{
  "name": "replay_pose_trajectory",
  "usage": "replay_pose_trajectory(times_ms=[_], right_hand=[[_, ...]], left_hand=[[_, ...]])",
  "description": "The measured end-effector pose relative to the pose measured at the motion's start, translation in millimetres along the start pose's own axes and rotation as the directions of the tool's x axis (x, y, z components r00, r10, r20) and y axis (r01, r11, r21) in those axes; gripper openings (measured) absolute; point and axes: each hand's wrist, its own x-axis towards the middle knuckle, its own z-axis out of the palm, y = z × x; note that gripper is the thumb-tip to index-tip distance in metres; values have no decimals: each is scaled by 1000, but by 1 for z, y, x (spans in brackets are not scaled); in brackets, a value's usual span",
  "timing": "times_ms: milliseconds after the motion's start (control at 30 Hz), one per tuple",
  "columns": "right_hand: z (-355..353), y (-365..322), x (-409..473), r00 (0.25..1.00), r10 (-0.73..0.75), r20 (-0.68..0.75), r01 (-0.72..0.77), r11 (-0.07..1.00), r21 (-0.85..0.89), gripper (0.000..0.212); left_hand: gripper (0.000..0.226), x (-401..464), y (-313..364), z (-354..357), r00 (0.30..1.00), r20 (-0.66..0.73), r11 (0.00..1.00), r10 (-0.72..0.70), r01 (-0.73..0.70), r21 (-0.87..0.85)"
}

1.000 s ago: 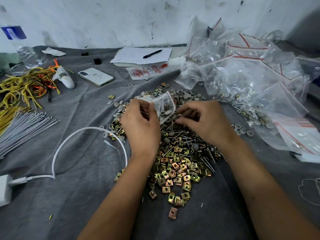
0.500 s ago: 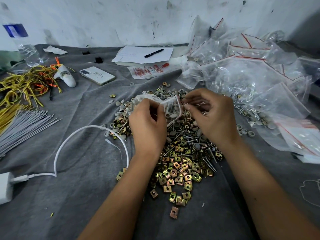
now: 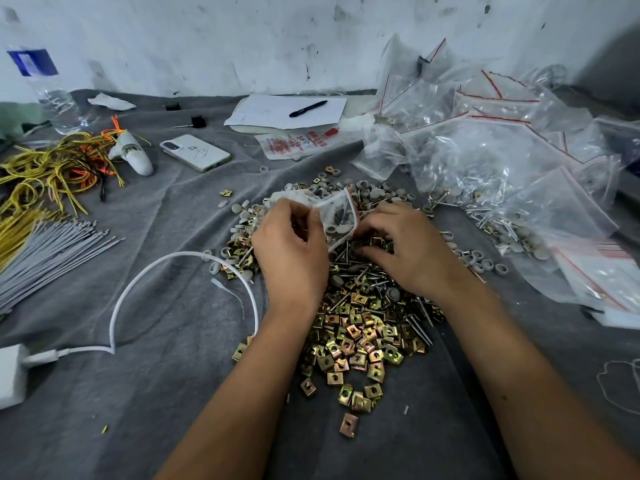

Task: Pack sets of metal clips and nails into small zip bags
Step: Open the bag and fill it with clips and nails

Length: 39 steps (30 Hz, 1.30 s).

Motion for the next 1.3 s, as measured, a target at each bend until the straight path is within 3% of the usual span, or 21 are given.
replay_pose_trajectory(times_ms=[133, 300, 500, 667, 767, 867, 967, 1133, 1233, 1300], right_hand=[[-3, -3, -2, 989, 67, -129, -43, 983, 178, 16], [-3, -8, -2, 949, 26, -314, 59, 965, 257, 17], [7, -14, 0, 941, -44, -334, 120, 970, 212, 21], [5, -12, 0, 942, 34, -335, 78, 946, 314, 20], [-7, -7, -3, 968, 16, -249, 70, 940, 334, 14], [-19, 2, -6, 999, -13, 39, 5, 976, 218, 15], [-23, 8, -5, 961, 15, 277, -44, 994, 101, 15], [-20, 9, -4, 954, 6, 300, -42, 993, 114, 11], [-18, 9, -4, 964, 1, 266, -32, 993, 115, 7], [-18, 9, -4, 981, 2, 196, -43, 978, 205, 5]], left_hand=[[9, -3, 4, -1, 1000, 4, 999, 26, -26, -20], [8, -5, 7, -2, 994, 59, 996, 90, -91, -1], [9, -5, 6, -1, 990, 69, 993, 122, -121, -13], [9, -2, 4, -2, 998, 56, 999, 26, -23, -45], [9, 0, 2, -1, 999, 29, 998, -24, 26, -51], [10, 2, 1, -1, 999, 5, 997, -52, 52, -49], [10, 2, 2, -1, 998, 14, 998, -54, 54, -44], [10, 1, 2, 0, 997, 32, 997, -65, 67, -46], [10, 1, 2, 0, 997, 36, 996, -68, 70, -49], [11, 1, 2, 0, 997, 33, 997, -64, 65, -49]])
